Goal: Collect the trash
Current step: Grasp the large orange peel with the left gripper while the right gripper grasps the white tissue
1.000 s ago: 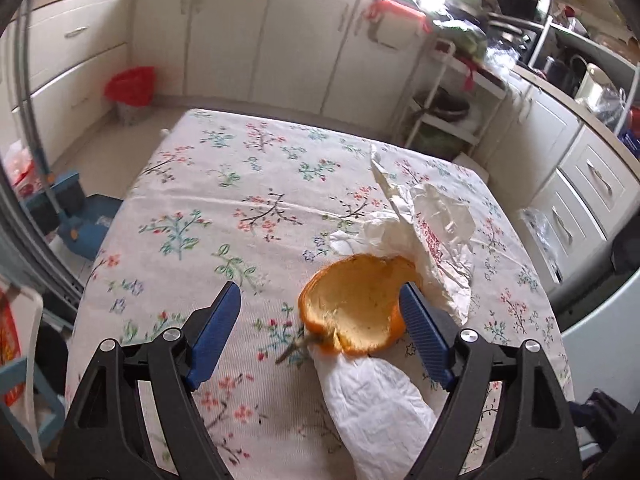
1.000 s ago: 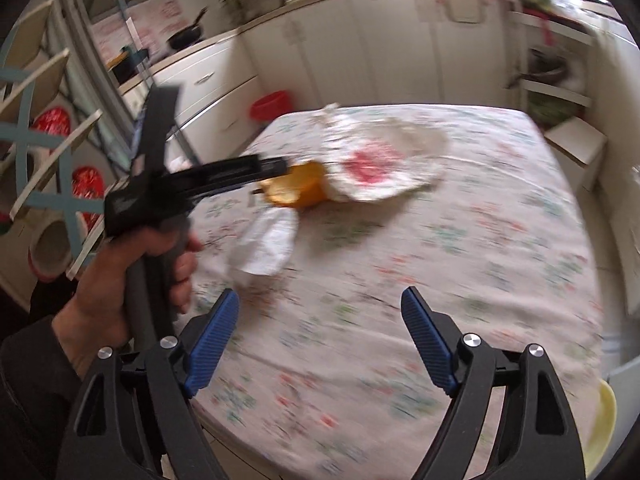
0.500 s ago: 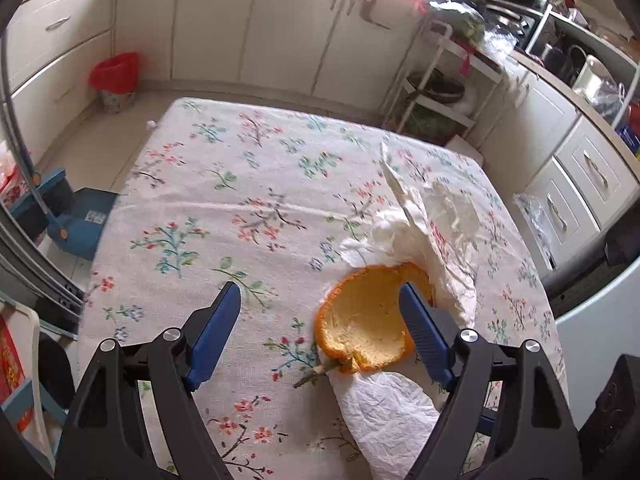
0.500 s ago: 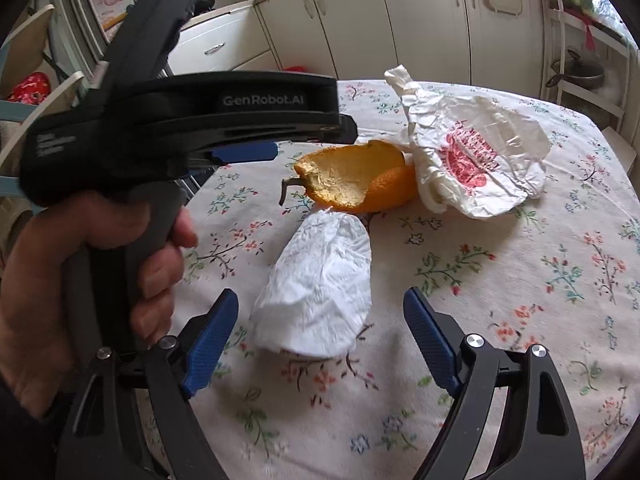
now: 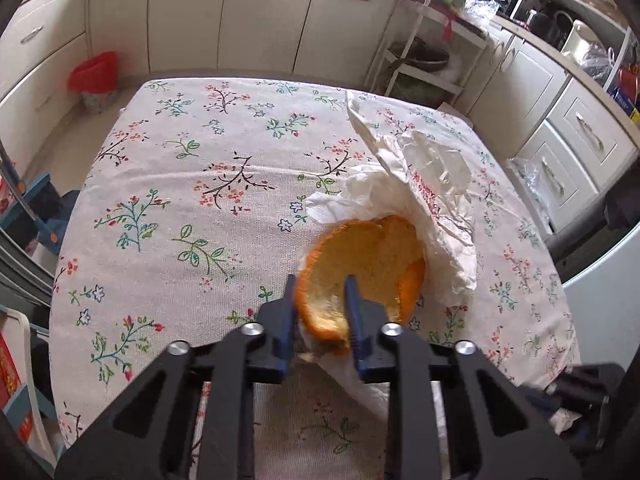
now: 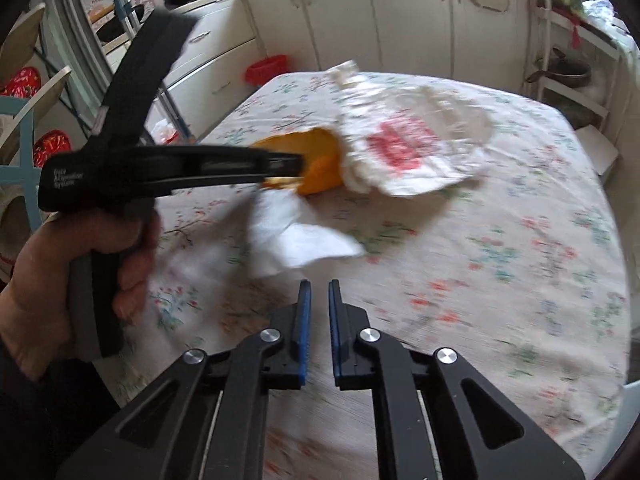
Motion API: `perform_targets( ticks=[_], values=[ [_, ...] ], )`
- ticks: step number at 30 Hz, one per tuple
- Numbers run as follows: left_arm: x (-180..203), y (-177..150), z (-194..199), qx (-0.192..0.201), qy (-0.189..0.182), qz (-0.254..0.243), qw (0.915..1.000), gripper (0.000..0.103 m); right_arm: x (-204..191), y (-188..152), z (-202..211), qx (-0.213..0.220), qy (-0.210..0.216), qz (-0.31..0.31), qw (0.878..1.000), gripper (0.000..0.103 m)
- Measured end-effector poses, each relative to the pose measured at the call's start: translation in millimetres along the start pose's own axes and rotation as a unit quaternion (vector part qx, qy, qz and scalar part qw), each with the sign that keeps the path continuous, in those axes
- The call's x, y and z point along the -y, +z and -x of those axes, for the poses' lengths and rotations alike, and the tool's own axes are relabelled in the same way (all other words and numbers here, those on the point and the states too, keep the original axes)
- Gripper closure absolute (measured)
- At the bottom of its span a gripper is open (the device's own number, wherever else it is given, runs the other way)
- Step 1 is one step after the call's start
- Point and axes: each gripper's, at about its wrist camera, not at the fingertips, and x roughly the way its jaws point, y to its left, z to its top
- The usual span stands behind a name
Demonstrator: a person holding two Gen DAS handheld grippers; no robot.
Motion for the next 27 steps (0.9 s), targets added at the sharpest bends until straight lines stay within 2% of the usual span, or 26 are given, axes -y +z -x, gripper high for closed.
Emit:
perform_targets(
  ticks=[4, 6, 7, 8, 9, 10, 12, 14, 16, 17, 18, 19, 20, 22, 27],
  values=[
    [-5, -7, 10, 0.001, -0.019, 0.010, 0.9998, 0.085, 29, -7, 19, 0.008, -0.010, -0.027, 1.000, 0.095],
    [-8, -11, 14, -0.003, -0.024, 0.016, 0.9996, 0.085, 30, -8, 22, 0.013, 0.013, -0.040, 0.999, 0.094],
    [-10, -14, 16, -0.006, -0.030, 0.022, 0.9993, 0.085, 30, -8, 25, 0.019, 0.026, -0.045, 0.998, 0.084],
    [-11, -16, 17, -0.013, -0.036, 0.025, 0.9990, 0.085, 26, -8, 27, 0.026, 0.035, -0.043, 0.998, 0.067],
    [-11, -18, 18, -0.021, -0.039, 0.026, 0.9987, 0.085, 18, -8, 30, 0.042, 0.043, -0.035, 0.998, 0.044],
    [-10, -21, 19, -0.033, -0.041, 0.025, 0.9983, 0.085, 11, -7, 32, 0.052, 0.050, -0.024, 0.997, 0.039],
    [-7, -27, 18, -0.047, -0.048, 0.013, 0.9977, 0.085, -11, 1, 26, 0.052, 0.069, 0.013, 0.996, 0.039],
    [-3, -31, 18, -0.054, -0.044, -0.002, 0.9976, 0.084, -32, 1, 20, 0.049, 0.062, 0.047, 0.996, 0.039],
    [-4, -31, 17, -0.057, -0.045, -0.008, 0.9973, 0.079, -47, 5, 6, 0.037, 0.044, 0.079, 0.995, 0.039],
    [-5, -31, 18, -0.058, -0.044, -0.009, 0.9973, 0.076, -47, 7, 0, 0.031, 0.033, 0.087, 0.995, 0.040],
    [-6, -30, 18, -0.056, -0.043, -0.010, 0.9974, 0.069, -49, 7, -6, 0.024, 0.027, 0.089, 0.995, 0.043],
    [-7, -29, 20, -0.051, -0.039, -0.011, 0.9979, 0.059, -50, 5, -6, 0.019, 0.026, 0.085, 0.996, 0.059],
    [-7, -28, 21, -0.046, -0.038, -0.010, 0.9982, 0.056, -46, 6, -10, 0.008, 0.023, 0.078, 0.997, 0.077],
    [-8, -25, 21, -0.037, -0.039, -0.009, 0.9985, 0.049, -38, 7, -15, 0.000, 0.018, 0.070, 0.997, 0.098],
    [-6, -22, 15, -0.034, -0.033, -0.007, 0.9989, 0.047, -26, 3, 0, -0.001, 0.019, 0.074, 0.997, 0.099]
  ],
)
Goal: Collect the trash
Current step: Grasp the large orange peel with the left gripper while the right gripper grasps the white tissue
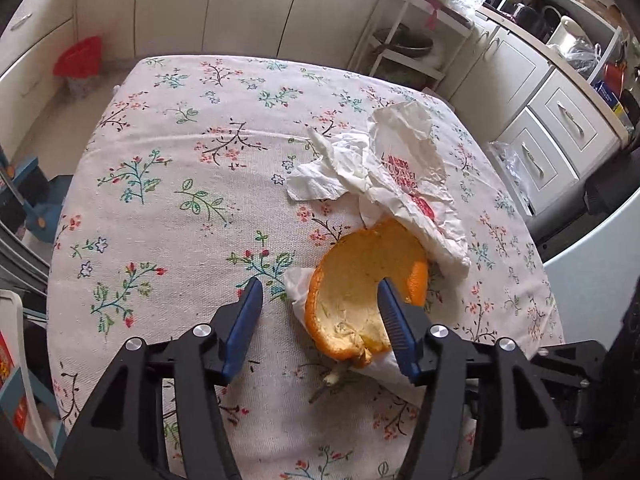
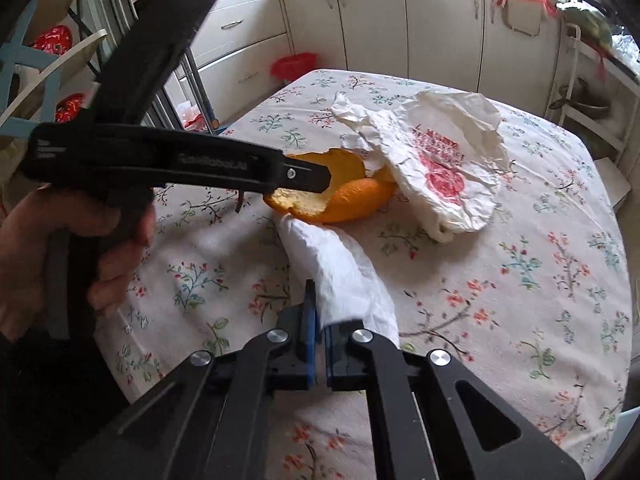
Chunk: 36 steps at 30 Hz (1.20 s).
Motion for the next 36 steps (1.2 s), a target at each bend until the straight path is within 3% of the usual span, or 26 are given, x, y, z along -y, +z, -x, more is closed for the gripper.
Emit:
perform_targets(
  ticks=[5, 6, 7, 10, 12, 14, 15, 17, 19, 21, 22, 23, 24, 25, 35, 36],
  values=[
    [1, 1, -2, 0.017, 0.004, 0.006, 0.9998, 0.047, 11, -10, 16, 0.003, -0.006, 0.003, 1.000, 0.099],
    [0, 1, -2, 0.020, -0.003, 0.010, 0.9997, 0.053, 17, -12, 20, 0.004, -0.009, -0.001, 1.000, 0.099],
    [1, 2, -3, 0.019, -0.013, 0.012, 0.9997, 0.069, 20, -14, 23, 0.006, -0.013, -0.004, 1.000, 0.099],
    [7, -2, -3, 0.011, -0.026, 0.004, 0.9996, 0.087, 33, -19, 35, 0.011, -0.022, -0.016, 1.000, 0.099],
    [7, -7, -3, -0.003, -0.049, 0.019, 0.9986, 0.091, 42, -21, 43, 0.019, -0.023, -0.031, 0.999, 0.098],
    [6, -13, -1, -0.010, -0.068, 0.033, 0.9971, 0.092, 43, -20, 44, 0.033, -0.001, -0.044, 0.998, 0.066],
    [6, -16, 2, -0.011, -0.076, 0.039, 0.9963, 0.092, 42, -19, 43, 0.044, 0.011, -0.047, 0.998, 0.039],
    [5, -19, 6, -0.013, -0.094, 0.048, 0.9943, 0.092, 28, -12, 39, 0.055, 0.038, -0.033, 0.997, 0.036],
    [7, -21, 8, -0.014, -0.109, 0.049, 0.9928, 0.092, 10, -8, 32, 0.055, 0.034, 0.001, 0.998, 0.036],
    [8, -23, 11, -0.012, -0.119, 0.046, 0.9917, 0.092, -4, -6, 15, 0.036, 0.018, 0.025, 0.999, 0.038],
    [7, -24, 12, -0.010, -0.118, 0.045, 0.9920, 0.092, -7, -7, 9, 0.027, 0.016, 0.028, 0.999, 0.047],
    [6, -24, 13, -0.008, -0.118, 0.047, 0.9918, 0.092, -10, -6, 0, 0.013, 0.015, 0.030, 0.999, 0.066],
    [3, -23, 15, -0.004, -0.121, 0.053, 0.9912, 0.092, -12, -8, -3, 0.005, 0.014, 0.032, 0.999, 0.076],
    [0, -23, 16, -0.001, -0.121, 0.057, 0.9911, 0.092, -13, -9, -8, -0.004, 0.010, 0.035, 0.999, 0.097],
    [-30, -23, 22, 0.005, -0.081, 0.084, 0.9931, 0.091, 20, -23, 14, -0.019, -0.008, 0.028, 0.999, 0.102],
    [-29, -24, 20, 0.003, -0.085, 0.086, 0.9927, 0.087, 26, -26, 20, -0.014, -0.009, 0.022, 1.000, 0.101]
  ],
)
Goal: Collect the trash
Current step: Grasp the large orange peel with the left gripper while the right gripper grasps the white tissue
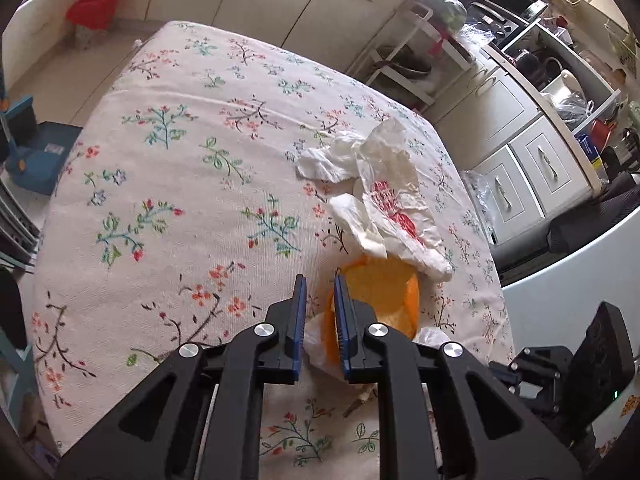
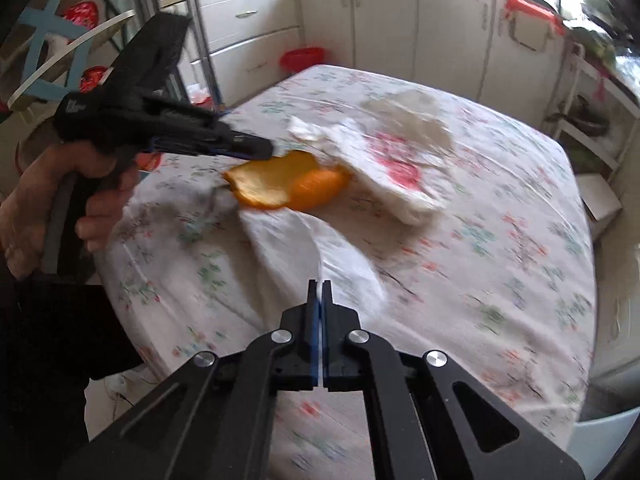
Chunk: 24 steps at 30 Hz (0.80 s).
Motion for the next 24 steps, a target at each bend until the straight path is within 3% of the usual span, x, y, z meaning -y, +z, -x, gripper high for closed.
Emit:
perform_targets(
  ticks=[3, 4, 5, 6, 7, 8, 9, 10, 15, 18, 20, 24],
  values=[
    [3, -3, -4, 0.002, -0.016, 0.004, 0.9999, 0.072, 11, -2, 11, 0.034, 0.019, -0.025, 0.999, 0.100],
    [7, -2, -5, 0.004, -0.026, 0.001, 0.9996, 0.071, 9, -2, 13, 0.042, 0.025, -0.026, 0.998, 0.077],
    [10, -3, -7, 0.005, -0.028, -0.003, 0.9996, 0.071, 2, 1, 16, 0.056, 0.027, -0.018, 0.998, 0.041],
    [14, -4, -9, 0.005, -0.025, -0.010, 0.9996, 0.071, -1, 1, 19, 0.068, 0.025, -0.005, 0.997, 0.033],
    [19, -5, -12, 0.003, -0.016, -0.021, 0.9996, 0.072, -7, 4, 18, 0.070, 0.026, 0.006, 0.997, 0.032],
    [22, -6, -14, 0.000, -0.011, -0.030, 0.9995, 0.076, -15, 6, 14, 0.065, 0.029, 0.020, 0.997, 0.032],
    [26, -7, -16, -0.001, -0.003, -0.042, 0.9991, 0.090, -19, 6, 12, 0.063, 0.030, 0.025, 0.997, 0.032],
    [30, -8, -15, 0.002, 0.003, -0.054, 0.9985, 0.096, -24, 8, 7, 0.060, 0.030, 0.031, 0.997, 0.033],
    [39, -9, 7, 0.020, -0.032, -0.073, 0.9966, 0.098, -32, 19, -21, 0.038, 0.024, 0.027, 0.999, 0.046],
    [37, -8, 17, 0.028, -0.057, -0.069, 0.9956, 0.098, -34, 24, -42, 0.018, 0.017, 0.019, 1.000, 0.062],
    [30, -5, 24, 0.037, -0.064, -0.057, 0.9956, 0.098, -36, 24, -50, 0.001, 0.012, 0.024, 1.000, 0.100],
    [13, 0, 37, 0.051, -0.053, -0.040, 0.9965, 0.098, -26, 20, -39, 0.004, 0.008, 0.016, 1.000, 0.100]
  ],
)
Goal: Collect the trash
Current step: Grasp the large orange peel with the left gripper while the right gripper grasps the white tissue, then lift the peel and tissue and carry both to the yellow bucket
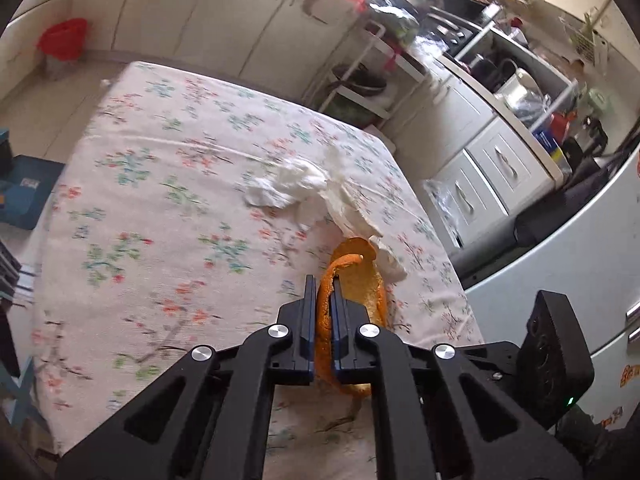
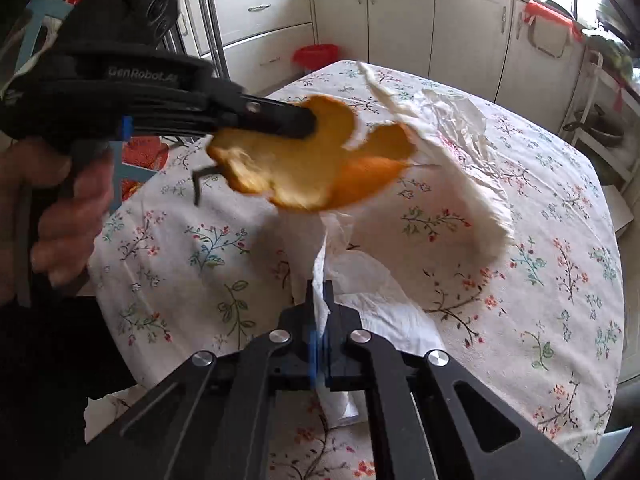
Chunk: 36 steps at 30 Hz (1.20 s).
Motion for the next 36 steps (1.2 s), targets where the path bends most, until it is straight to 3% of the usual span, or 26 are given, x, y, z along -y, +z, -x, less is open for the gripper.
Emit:
perform_targets(
  ticks=[6, 12, 19, 29, 36],
  values=[
    [-5, 0, 4, 0.002, 0.017, -0.001, 0.9998, 0.098, 46, -13, 32, 0.013, 0.000, -0.058, 0.998, 0.100],
    [30, -10, -6, 0.000, 0.039, -0.053, 0.9978, 0.098, 78, -29, 71, 0.049, -0.010, -0.102, 0.994, 0.100],
    [93, -30, 0, 0.070, 0.079, -0.118, 0.9874, 0.098, 79, -34, 86, 0.081, -0.026, -0.115, 0.990, 0.100],
    [149, -49, -7, 0.100, 0.119, -0.181, 0.9709, 0.098, 93, -55, 116, 0.110, -0.044, -0.138, 0.983, 0.100],
    [175, -52, -17, 0.103, 0.128, -0.208, 0.9642, 0.098, 115, -71, 130, 0.116, -0.064, -0.162, 0.978, 0.100]
  ],
)
